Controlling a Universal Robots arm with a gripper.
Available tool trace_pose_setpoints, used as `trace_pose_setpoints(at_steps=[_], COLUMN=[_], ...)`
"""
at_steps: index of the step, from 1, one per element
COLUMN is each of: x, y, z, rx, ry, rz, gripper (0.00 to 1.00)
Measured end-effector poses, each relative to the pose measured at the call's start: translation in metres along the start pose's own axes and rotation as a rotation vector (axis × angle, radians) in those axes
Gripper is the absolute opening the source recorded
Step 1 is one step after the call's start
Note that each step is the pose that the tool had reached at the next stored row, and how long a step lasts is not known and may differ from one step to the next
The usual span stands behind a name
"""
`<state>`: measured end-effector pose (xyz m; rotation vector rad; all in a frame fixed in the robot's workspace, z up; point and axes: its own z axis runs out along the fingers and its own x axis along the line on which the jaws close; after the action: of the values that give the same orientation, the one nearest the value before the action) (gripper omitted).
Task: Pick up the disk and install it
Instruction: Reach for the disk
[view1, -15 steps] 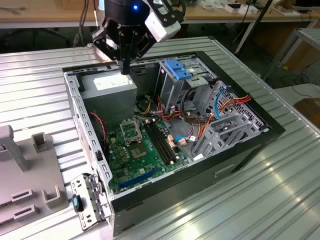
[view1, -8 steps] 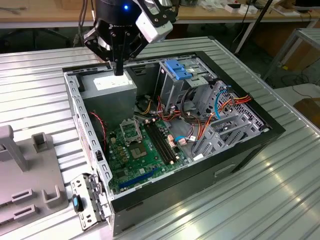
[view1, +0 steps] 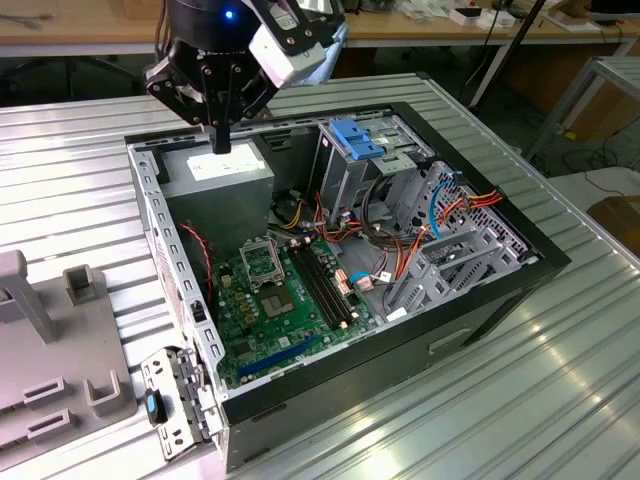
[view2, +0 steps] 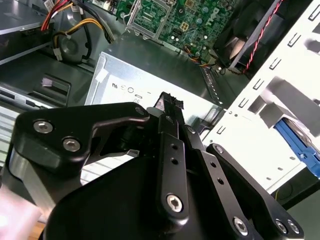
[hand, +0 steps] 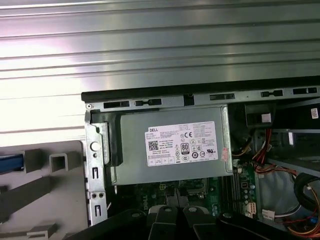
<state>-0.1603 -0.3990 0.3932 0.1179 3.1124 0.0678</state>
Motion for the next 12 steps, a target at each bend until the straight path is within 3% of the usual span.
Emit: trace_pose_setpoints(at_steps=[12], x=[0.0161], y=[-0.0012], z=[-0.0005], rx=[0.0001], ry=[0.0001], rz=[0.000], gripper=[0.11])
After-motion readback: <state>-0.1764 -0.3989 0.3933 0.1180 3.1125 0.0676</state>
